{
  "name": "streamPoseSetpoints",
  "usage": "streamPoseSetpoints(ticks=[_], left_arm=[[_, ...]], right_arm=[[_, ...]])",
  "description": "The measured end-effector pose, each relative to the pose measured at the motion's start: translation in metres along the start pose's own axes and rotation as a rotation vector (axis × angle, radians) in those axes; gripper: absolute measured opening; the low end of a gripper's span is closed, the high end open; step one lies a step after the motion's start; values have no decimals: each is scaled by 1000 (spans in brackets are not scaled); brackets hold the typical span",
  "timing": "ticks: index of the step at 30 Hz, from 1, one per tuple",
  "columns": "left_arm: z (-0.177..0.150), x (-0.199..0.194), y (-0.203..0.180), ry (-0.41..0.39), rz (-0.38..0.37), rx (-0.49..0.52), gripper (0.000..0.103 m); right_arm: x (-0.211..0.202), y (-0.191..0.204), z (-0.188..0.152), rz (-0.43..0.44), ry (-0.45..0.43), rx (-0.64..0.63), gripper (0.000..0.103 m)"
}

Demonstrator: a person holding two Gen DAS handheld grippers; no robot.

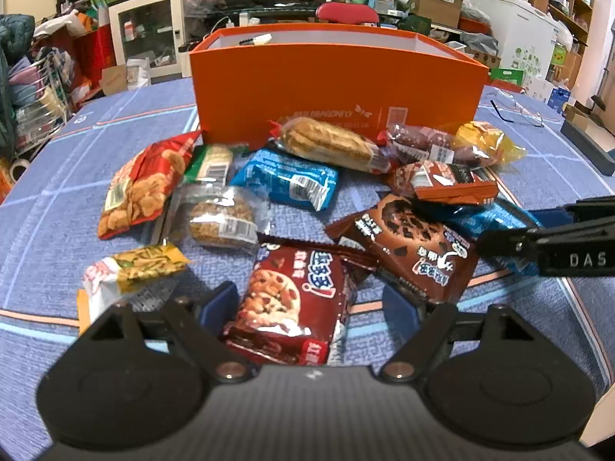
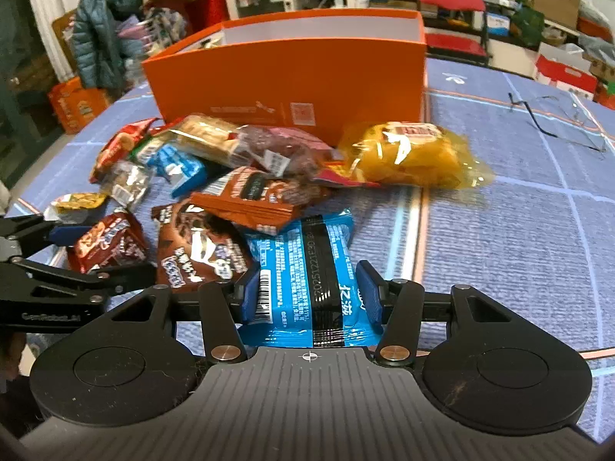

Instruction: Organize snacks

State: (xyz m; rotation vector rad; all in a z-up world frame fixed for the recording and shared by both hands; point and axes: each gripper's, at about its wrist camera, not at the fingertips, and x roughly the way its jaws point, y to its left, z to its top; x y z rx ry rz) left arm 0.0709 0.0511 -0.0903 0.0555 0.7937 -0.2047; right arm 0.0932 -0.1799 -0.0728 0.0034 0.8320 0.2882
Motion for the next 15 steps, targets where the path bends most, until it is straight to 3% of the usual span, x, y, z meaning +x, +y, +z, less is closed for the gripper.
streamPoseSetpoints(ticks=[9, 15], left_arm=[[0, -3, 9, 10, 36, -38, 76], [-4, -9, -1, 11, -21, 1, 71]], right_arm=[[-1, -4, 0, -54, 3, 9, 38], [0, -4, 0, -55, 4, 4, 38]])
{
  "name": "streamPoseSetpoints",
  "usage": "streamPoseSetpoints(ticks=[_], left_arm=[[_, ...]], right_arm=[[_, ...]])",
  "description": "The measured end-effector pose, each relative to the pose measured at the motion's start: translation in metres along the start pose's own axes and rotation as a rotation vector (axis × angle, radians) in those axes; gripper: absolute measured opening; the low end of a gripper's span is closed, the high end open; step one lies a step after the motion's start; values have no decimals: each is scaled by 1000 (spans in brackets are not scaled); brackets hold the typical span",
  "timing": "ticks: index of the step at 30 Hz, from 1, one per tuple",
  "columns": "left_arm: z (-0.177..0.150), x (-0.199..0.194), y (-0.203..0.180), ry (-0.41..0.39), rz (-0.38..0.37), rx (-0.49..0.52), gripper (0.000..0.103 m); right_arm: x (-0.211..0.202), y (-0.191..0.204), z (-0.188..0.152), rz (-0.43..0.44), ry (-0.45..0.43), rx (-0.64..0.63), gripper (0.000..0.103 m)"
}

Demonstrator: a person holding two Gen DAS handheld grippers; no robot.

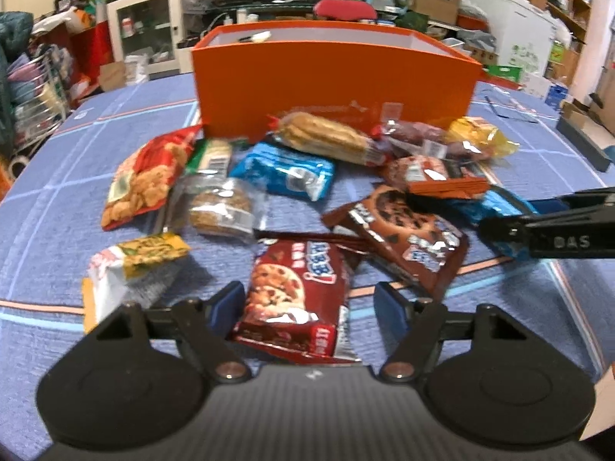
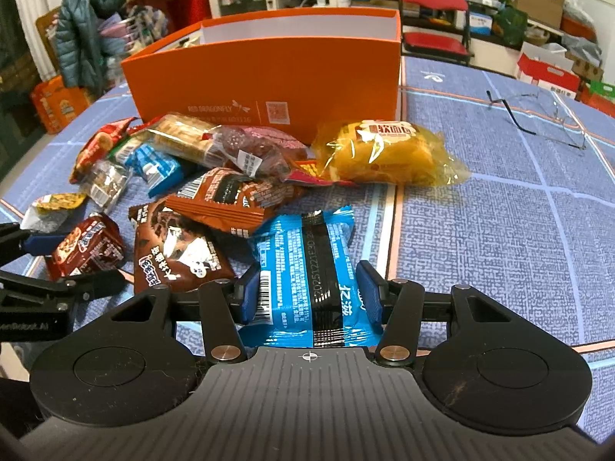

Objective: Organize snacks
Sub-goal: 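Close the left tool on the red cookie packet while the right tool holds the blue wafer packet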

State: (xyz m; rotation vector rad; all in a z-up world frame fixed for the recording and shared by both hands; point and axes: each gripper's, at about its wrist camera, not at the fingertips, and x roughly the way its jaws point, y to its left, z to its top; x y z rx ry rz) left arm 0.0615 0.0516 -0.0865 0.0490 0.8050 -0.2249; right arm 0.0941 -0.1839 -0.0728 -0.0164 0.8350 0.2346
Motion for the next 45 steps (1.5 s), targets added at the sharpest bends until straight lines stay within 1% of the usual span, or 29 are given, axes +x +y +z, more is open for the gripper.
streamPoseSetpoints(ticks=[3, 4, 8, 15, 16, 18, 24, 27, 30, 34, 39, 42, 45], left_arm=[[1, -1, -1, -6, -13, 1, 70], [1, 0, -1, -5, -13, 1, 68], [4, 5, 1, -9, -4, 4, 63], [7, 9, 4, -21, -20, 31, 62], [7, 8, 3, -19, -20, 33, 54], [7, 6, 3, -13, -32, 28, 51], [7, 0, 1, -10, -60, 28, 50], [9, -5, -1, -29, -54, 33, 50], [10, -9, -1, -42, -32, 42, 50], [13, -14, -1, -43, -27, 33, 49], [17, -21, -3, -66, -36, 32, 49], [18, -24, -6, -76, -37, 30, 48], [19, -28, -7, -90, -38, 34, 46]], right_arm=[[-1, 1, 0, 6, 0, 0, 38], [-1, 1, 0, 8, 2, -3, 38], [-1, 2, 0, 18, 8, -12, 36], [0, 4, 0, 11, 8, -24, 36], [-1, 4, 0, 14, 10, -23, 36], [-2, 2, 0, 22, 13, -13, 35], [-3, 1, 0, 29, 13, -7, 31], [-4, 2, -1, 27, 13, -14, 30], [-5, 4, -1, 22, 16, -22, 28], [-12, 7, -1, -1, 17, -33, 28], [-32, 9, -4, -25, -7, -52, 28], [-47, 14, -7, -51, -33, -87, 28], [-64, 23, -10, -106, -84, -154, 28]])
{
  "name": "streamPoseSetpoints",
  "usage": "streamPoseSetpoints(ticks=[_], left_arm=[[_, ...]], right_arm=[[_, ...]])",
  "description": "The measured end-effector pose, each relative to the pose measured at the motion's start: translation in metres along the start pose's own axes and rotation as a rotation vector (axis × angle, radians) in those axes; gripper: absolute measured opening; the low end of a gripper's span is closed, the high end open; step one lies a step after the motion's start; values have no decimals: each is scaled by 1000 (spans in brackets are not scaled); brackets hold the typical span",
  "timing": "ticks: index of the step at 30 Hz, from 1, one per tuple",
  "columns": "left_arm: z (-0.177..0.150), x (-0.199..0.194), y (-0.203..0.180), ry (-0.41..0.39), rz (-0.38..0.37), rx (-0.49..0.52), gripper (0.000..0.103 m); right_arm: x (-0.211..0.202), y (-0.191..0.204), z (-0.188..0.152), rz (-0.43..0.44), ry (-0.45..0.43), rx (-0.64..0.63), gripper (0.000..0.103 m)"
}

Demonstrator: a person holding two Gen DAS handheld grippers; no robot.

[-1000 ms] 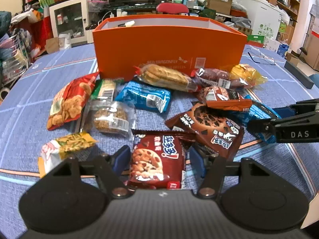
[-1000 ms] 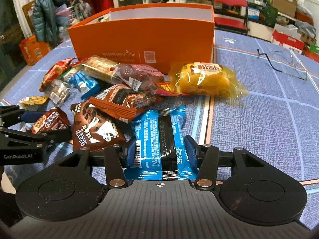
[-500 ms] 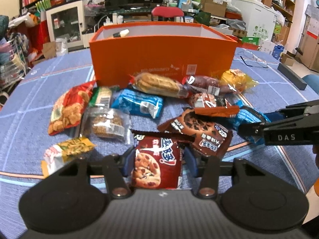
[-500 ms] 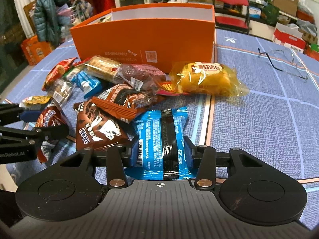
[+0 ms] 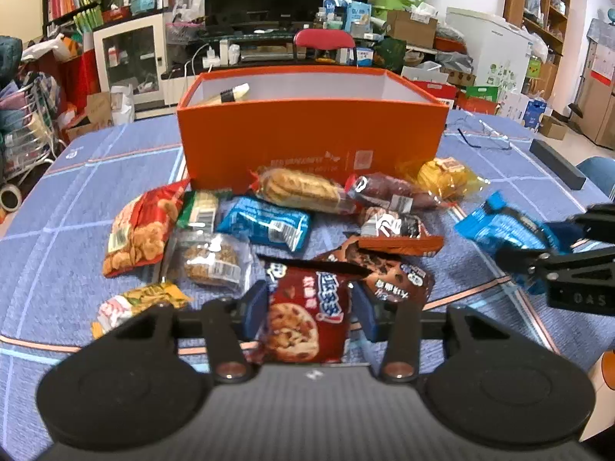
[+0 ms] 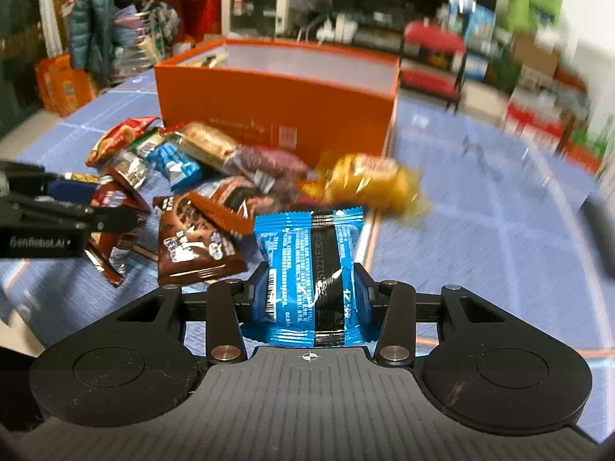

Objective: Organize snacks
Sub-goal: 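Close the left tool on the red cookie packet while the right tool holds the blue wafer packet, then lift both held packets and carry them over the orange box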

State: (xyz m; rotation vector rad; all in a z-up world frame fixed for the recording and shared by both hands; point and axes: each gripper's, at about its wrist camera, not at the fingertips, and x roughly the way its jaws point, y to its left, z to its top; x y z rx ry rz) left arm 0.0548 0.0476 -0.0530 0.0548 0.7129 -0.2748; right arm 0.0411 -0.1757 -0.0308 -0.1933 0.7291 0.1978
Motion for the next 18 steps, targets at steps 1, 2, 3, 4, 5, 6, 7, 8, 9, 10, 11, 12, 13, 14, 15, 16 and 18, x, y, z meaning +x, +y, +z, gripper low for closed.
streamPoseSetpoints(ticks=[1, 2, 3, 4, 5, 6, 7, 8, 9, 10, 11, 12, 13, 14, 15, 16, 18], left_arm=[[1, -1, 0, -5, 0, 3, 46], [2, -3, 0, -10, 0, 1, 46], [2, -4, 0, -13, 0, -1, 46], [3, -4, 0, -16, -1, -2, 46], [3, -5, 0, -18, 0, 0, 46], [4, -5, 0, -19, 0, 2, 45], [4, -5, 0, -16, 3, 5, 44], [3, -4, 2, -8, 5, 6, 44], [2, -3, 3, 1, 1, 6, 44], [0, -2, 4, 10, -4, 1, 44], [-3, 0, 6, 16, 3, -9, 45], [-5, 3, 7, 23, 8, -12, 46], [-6, 6, 8, 36, 7, -10, 47], [-7, 9, 9, 49, 14, -14, 48], [-9, 11, 11, 55, 22, -21, 49], [-10, 13, 13, 60, 24, -33, 55], [-12, 16, 16, 65, 21, -62, 63]], right_arm=[[-5, 3, 0, -17, -19, -22, 28], [-9, 4, 1, -27, -34, -31, 27], [-11, 4, 3, -29, -40, -32, 27], [-12, 4, 5, -27, -41, -29, 27], [-11, 4, 6, -23, -41, -23, 28], [-10, 3, 7, -21, -37, -20, 28], [-9, 3, 7, -20, -34, -19, 28], [-9, 2, 6, -16, -30, -16, 27], [-9, 1, 6, -13, -27, -12, 27], [-8, 0, 6, -10, -25, -6, 27], [-8, 0, 6, -10, -26, -4, 28], [-8, 0, 7, -9, -30, -4, 28], [-8, 0, 7, -7, -32, -3, 28], [-8, 0, 7, -2, -34, -3, 28], [-8, 0, 7, 4, -35, -4, 28], [-8, 1, 7, 9, -35, -4, 28], [-7, -1, 7, 17, -31, 4, 28]])
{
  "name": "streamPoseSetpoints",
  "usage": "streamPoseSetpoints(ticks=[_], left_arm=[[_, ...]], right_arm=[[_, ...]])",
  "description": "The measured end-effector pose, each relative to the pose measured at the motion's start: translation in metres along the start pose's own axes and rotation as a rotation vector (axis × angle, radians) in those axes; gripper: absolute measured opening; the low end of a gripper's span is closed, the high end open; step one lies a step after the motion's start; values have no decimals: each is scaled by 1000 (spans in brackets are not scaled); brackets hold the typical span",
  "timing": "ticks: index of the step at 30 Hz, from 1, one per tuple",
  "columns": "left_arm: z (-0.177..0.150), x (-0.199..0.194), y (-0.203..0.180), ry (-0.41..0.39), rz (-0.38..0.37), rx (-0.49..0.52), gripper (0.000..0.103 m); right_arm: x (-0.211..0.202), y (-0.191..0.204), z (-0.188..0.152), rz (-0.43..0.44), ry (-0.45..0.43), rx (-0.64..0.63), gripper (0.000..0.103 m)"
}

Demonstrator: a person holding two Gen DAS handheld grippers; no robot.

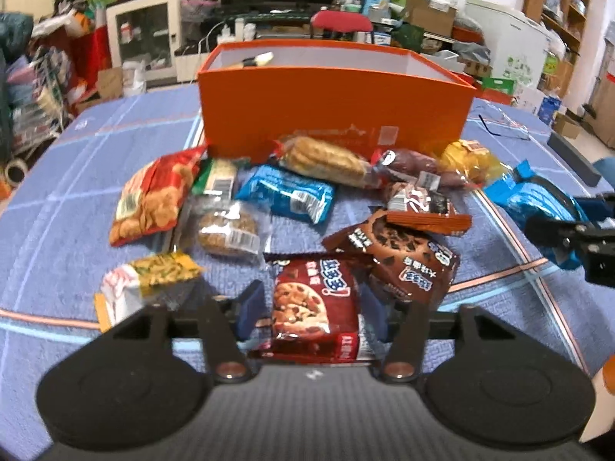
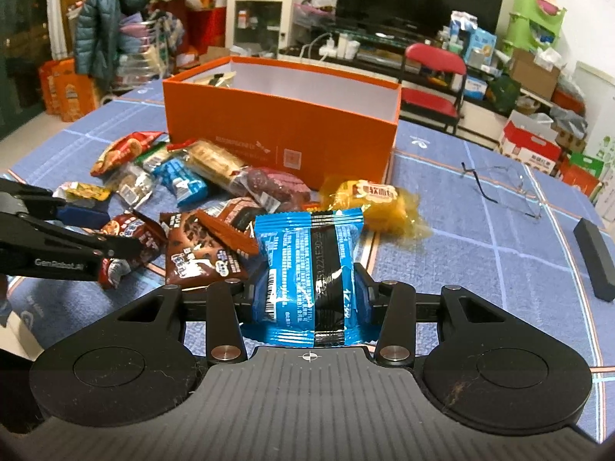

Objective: Organize snacks
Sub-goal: 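Lift both held packets and carry them over the orange box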

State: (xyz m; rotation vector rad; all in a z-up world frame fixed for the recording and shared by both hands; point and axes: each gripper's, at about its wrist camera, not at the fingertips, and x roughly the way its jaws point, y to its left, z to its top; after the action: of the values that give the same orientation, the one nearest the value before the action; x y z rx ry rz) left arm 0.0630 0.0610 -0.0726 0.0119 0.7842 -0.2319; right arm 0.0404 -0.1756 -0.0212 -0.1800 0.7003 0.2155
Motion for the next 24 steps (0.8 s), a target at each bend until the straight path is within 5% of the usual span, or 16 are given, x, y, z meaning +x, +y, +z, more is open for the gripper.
streamPoseSetpoints(ticks=[6, 9, 14, 24], left_arm=[[-5, 11, -8, 24, -23, 9, 72], [-5, 16, -17, 11, 40, 68, 48], [-3, 10, -11, 31, 11, 37, 47], [13, -28, -13, -71, -40, 15, 47]], right_arm=[[-2, -4, 0, 6, -7, 18, 28], [-4, -4, 1, 10, -12, 19, 28], [-8, -8, 2, 6, -25, 27, 28], [-20, -1, 16, -5, -80, 18, 28]])
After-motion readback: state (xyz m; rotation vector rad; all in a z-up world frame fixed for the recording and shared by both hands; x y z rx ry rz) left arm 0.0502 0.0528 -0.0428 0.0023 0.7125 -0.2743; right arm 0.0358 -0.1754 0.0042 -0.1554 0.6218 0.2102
